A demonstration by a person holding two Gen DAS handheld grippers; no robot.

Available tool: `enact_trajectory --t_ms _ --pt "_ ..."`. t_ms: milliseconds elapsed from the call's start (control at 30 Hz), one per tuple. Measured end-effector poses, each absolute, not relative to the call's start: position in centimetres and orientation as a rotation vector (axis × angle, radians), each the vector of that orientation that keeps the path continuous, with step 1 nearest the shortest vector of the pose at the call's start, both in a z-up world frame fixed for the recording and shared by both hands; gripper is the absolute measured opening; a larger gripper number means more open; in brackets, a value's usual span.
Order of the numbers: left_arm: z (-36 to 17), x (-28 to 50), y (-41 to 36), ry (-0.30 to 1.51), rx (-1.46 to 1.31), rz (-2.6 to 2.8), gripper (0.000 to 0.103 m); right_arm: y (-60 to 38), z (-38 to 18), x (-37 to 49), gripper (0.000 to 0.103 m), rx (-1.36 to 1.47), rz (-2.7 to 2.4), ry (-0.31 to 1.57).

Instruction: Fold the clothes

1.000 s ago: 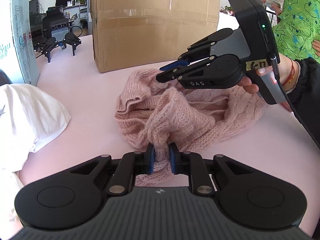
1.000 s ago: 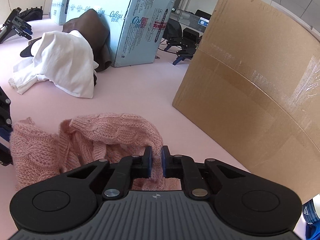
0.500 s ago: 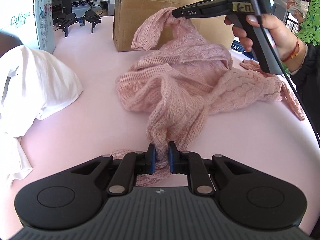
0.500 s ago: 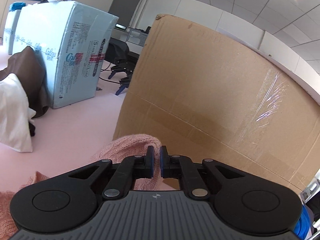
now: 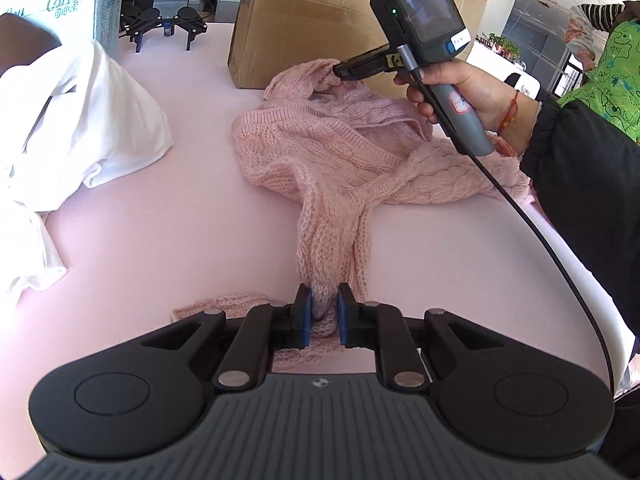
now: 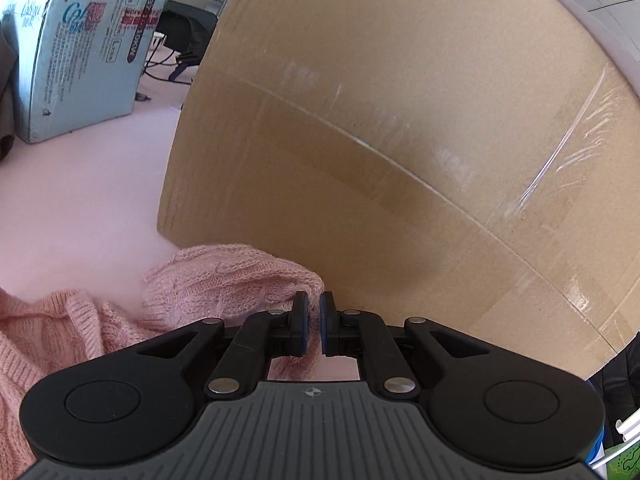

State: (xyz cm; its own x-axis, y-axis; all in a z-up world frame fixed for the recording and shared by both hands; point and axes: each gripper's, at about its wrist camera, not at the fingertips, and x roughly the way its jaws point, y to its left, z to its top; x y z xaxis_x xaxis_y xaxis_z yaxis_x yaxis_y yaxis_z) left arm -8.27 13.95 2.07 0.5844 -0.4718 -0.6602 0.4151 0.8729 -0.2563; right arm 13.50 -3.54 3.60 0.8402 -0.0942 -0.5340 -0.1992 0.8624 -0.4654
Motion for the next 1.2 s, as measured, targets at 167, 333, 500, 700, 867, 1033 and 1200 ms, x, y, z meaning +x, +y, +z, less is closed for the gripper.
enact_trajectory --t_ms 167,333,500,700,867,1033,1200 --pt "2.1 -8.5 13.0 0.763 0.011 -0.497 0.03 -4.8 6.0 10.7 0.04 -0.444 0.042 0.473" --pt "1.4 -8.8 11.0 0.685 0.195 -0.284 0.103 -8.5 9.4 4.3 0.061 -0.312 0.155 0.382" --pt "1.2 -8.2 11.2 0.67 0.19 -0.233 0.103 -13.8 10.0 -4.8 0.076 -0.316 0.233 0.283" --pt "2.6 -8.6 9.0 0.544 0.34 -0.021 0.103 -20.3 9.3 -10.2 0.08 -0.176 0.172 0.238" --pt "5.2 -8.6 4.8 0.454 0.394 0.031 0.103 -23.4 8.1 -10.2 0.08 -0.071 0.129 0.248" --pt "7.0 -7.4 -0.1 0.44 0.402 -0.083 0.103 -25.6 7.9 -10.2 0.07 -0.122 -0.004 0.313" --pt "7.2 -5.0 -3.7 0.476 0.38 -0.252 0.103 -29.1 8.1 -10.7 0.068 -0.051 0.021 0.343"
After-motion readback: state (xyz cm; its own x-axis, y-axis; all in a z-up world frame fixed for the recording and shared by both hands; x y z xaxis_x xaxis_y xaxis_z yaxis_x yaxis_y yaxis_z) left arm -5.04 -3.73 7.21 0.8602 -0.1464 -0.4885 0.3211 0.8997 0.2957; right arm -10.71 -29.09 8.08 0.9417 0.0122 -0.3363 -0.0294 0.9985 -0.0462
